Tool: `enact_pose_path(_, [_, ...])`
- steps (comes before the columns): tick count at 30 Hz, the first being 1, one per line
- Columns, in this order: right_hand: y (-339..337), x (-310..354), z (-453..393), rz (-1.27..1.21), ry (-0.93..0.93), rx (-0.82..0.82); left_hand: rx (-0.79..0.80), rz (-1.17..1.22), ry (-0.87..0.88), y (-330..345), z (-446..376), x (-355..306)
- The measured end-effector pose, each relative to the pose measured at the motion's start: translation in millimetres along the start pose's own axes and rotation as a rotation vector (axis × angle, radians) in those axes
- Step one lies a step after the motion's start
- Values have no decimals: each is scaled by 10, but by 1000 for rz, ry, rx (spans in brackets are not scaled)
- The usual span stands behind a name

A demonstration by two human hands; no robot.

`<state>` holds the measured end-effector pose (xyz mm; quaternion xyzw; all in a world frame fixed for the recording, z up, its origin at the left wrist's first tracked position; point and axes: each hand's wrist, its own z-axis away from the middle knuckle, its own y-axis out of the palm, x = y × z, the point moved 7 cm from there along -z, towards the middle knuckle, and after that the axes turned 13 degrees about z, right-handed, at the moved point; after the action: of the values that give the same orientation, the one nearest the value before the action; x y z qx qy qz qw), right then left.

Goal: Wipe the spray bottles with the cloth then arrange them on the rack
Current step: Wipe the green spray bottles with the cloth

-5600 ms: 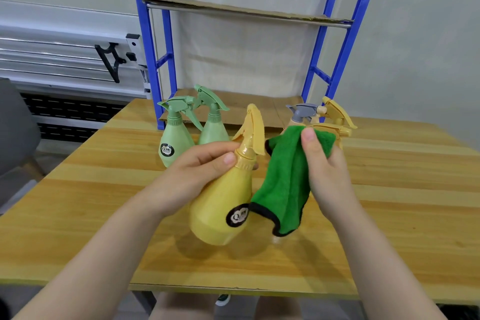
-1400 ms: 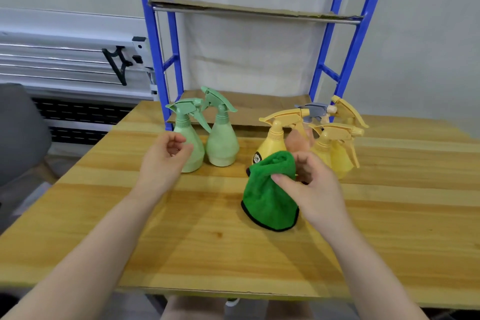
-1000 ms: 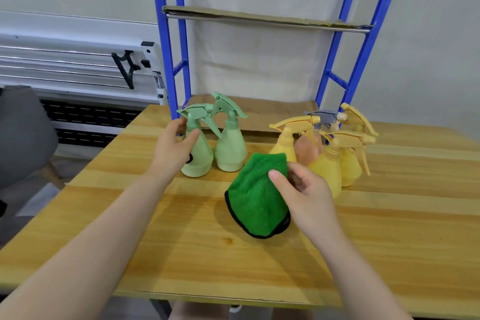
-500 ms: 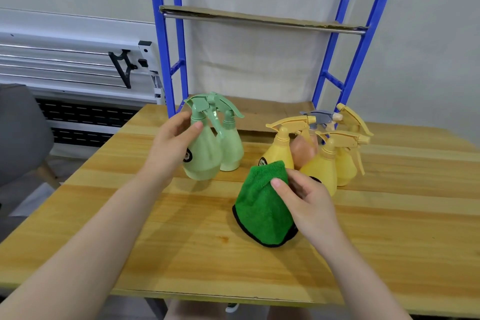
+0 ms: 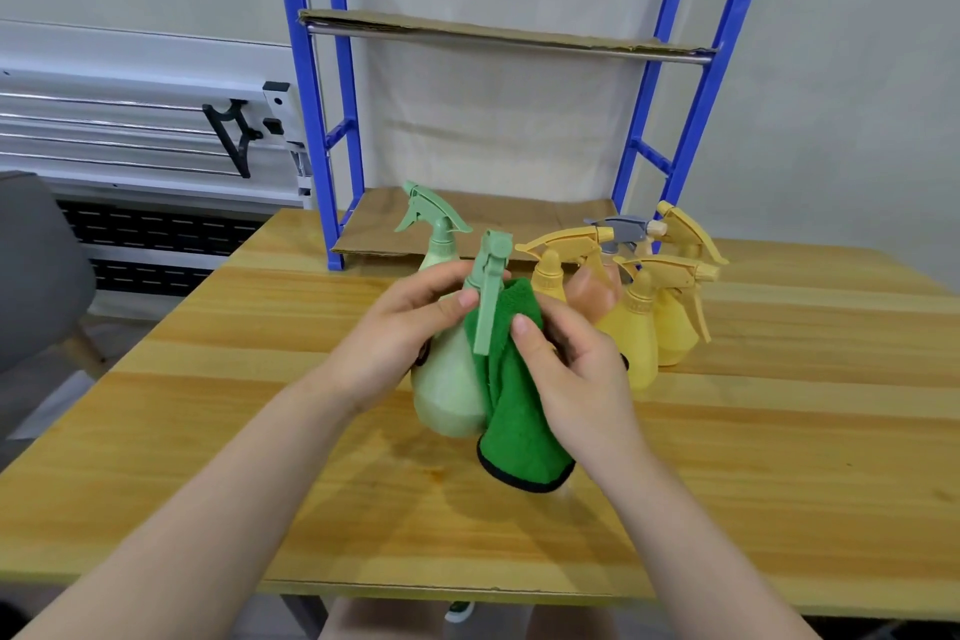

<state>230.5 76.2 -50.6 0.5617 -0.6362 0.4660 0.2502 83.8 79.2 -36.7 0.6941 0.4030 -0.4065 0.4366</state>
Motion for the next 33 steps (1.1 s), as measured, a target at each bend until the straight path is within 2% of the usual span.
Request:
enact_pose_path(8, [155,1,27,133,-55,130,-29,21,51,81,49,69])
enact_pose_path(14, [210,59,-43,79,-95,160,-146,154,103,41,57,49])
enact_pose_path(18, [275,-11,72,43,-75,156,-281,278,54,-56,78,129])
enact_pose_path(22, [323,-151,277,3,-12,127,-306,265,9,-118,118,138])
enact_pose_path(26, [353,-158,431,-59,5,148,-367,330,60,-160,144,44])
enact_pose_path(30, [310,-148,430,-55,-16,150,-359,331,92,-147,146,-25])
enact_pose_path(33, [292,-157,392,-29,-23,145,-278,215,111,-125,118,-92])
